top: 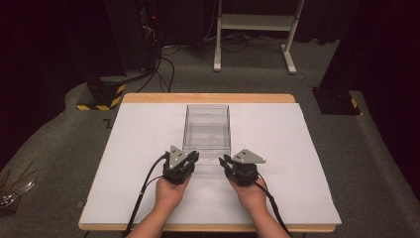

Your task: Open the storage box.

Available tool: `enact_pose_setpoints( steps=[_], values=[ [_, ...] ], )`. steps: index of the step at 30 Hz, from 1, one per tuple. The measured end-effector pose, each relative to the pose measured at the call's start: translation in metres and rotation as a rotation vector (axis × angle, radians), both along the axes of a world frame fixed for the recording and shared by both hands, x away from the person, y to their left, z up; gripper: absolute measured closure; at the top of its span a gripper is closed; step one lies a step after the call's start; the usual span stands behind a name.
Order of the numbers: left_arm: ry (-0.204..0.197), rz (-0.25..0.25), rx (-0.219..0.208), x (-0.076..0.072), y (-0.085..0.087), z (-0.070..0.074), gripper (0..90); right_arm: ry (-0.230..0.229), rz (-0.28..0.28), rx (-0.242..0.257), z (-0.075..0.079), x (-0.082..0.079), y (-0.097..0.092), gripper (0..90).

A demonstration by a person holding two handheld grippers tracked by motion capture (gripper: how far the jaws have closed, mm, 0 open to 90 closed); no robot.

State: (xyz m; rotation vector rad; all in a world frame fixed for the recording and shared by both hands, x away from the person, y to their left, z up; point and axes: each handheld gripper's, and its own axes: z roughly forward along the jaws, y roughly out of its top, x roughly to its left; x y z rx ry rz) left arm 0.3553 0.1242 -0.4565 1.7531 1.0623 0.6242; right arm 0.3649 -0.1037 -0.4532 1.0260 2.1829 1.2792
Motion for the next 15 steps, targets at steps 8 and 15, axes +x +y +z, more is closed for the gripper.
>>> enact_pose_setpoints(
  steps=[8,15],
  values=[
    [0.004,0.002,0.001,0.005,-0.002,-0.002,79.3,-0.006,-0.007,0.001,0.002,0.003,0.005,76.5],
    [0.002,-0.007,0.005,0.006,-0.004,-0.003,77.6,-0.001,-0.005,0.007,0.001,0.009,0.012,78.2]
  ],
)
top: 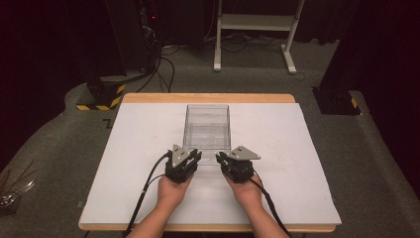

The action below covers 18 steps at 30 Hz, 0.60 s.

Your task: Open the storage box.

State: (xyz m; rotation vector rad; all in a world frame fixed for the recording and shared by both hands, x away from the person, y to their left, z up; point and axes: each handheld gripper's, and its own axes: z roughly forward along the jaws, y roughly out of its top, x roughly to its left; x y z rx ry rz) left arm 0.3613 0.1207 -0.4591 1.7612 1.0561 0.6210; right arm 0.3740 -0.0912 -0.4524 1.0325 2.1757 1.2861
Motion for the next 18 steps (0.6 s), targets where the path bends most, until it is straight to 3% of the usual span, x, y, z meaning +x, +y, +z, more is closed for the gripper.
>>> enact_pose_setpoints(
  steps=[18],
  values=[
    [-0.003,-0.021,-0.009,0.0,0.0007,-0.0024,80.3,0.001,0.012,0.002,-0.0029,0.0069,0.0089,80.6]
  ],
)
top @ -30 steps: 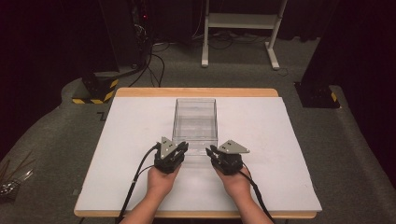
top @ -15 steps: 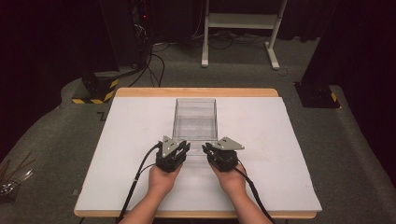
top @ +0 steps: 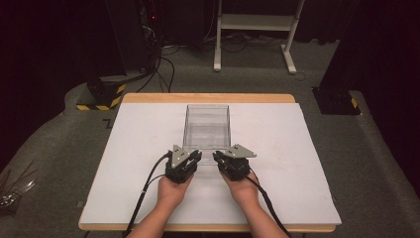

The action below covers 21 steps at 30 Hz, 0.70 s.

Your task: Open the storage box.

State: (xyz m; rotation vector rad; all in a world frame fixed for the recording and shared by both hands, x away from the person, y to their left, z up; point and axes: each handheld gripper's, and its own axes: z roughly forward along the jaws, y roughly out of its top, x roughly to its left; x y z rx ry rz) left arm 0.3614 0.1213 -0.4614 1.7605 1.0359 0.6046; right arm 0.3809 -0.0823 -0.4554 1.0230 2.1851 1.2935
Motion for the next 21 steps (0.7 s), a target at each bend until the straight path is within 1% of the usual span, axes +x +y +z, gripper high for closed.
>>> enact_pose_setpoints(
  steps=[4,10,12,16,21],
  values=[
    [0.006,-0.001,-0.002,-0.001,0.0,0.001,80.9,-0.003,0.001,-0.002,0.0,-0.001,0.0,81.1],
    [0.01,-0.003,0.0,-0.004,0.0,0.001,81.0,-0.004,0.008,-0.018,0.002,-0.003,0.0,81.2],
    [0.011,-0.003,-0.007,-0.005,0.001,0.001,81.1,-0.003,0.009,-0.018,0.002,-0.004,0.0,81.2],
    [0.005,-0.008,-0.004,-0.009,0.001,0.0,81.5,-0.004,0.019,-0.014,0.001,-0.008,-0.001,81.2],
    [0.006,-0.012,-0.014,-0.014,0.002,-0.001,81.7,-0.006,0.024,-0.009,0.001,-0.012,-0.002,81.1]
  ],
)
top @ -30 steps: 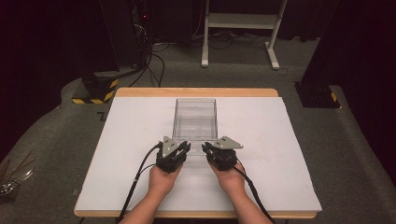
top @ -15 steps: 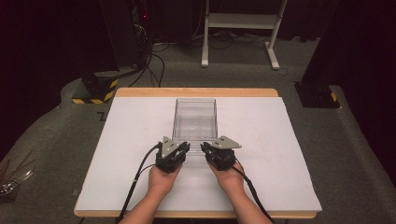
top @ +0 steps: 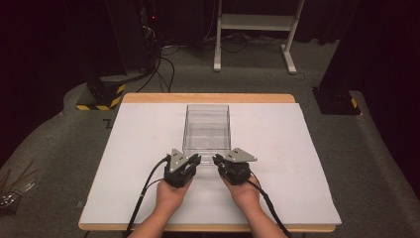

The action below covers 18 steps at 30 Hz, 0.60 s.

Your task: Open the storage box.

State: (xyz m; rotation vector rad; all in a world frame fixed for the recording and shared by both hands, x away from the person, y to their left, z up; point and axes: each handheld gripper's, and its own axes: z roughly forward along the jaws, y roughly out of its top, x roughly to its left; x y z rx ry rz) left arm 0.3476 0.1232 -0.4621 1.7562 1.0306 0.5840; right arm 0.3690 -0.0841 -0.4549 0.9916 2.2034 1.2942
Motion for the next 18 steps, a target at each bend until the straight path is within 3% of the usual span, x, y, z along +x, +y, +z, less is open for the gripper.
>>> enact_pose_setpoints(
  steps=[18],
  values=[
    [-0.005,-0.017,-0.007,-0.022,0.002,-0.001,81.9,-0.011,0.021,0.02,-0.003,-0.021,-0.003,80.9]
  ],
)
